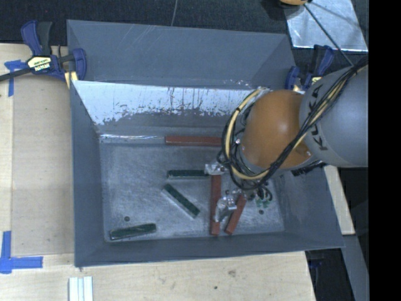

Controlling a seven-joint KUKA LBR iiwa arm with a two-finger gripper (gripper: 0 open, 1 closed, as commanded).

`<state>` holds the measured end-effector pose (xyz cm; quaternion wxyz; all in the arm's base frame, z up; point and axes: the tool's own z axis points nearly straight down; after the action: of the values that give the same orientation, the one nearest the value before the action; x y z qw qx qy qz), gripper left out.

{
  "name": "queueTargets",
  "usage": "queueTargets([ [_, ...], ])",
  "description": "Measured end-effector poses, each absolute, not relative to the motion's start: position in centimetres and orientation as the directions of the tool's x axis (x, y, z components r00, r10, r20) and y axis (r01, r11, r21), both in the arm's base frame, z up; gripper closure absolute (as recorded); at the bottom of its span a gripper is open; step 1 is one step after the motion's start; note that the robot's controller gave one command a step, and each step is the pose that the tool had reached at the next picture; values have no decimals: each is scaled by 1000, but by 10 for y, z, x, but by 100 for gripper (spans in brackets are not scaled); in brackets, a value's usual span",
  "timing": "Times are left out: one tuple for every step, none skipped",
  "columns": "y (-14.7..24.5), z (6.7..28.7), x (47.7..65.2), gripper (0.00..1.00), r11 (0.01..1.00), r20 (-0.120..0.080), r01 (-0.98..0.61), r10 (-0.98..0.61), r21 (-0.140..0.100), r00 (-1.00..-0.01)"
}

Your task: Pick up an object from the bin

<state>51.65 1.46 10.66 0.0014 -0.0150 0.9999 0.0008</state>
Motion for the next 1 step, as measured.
queueTargets([
  [2,101,546,0,997,-3,83,83,-5,-997],
])
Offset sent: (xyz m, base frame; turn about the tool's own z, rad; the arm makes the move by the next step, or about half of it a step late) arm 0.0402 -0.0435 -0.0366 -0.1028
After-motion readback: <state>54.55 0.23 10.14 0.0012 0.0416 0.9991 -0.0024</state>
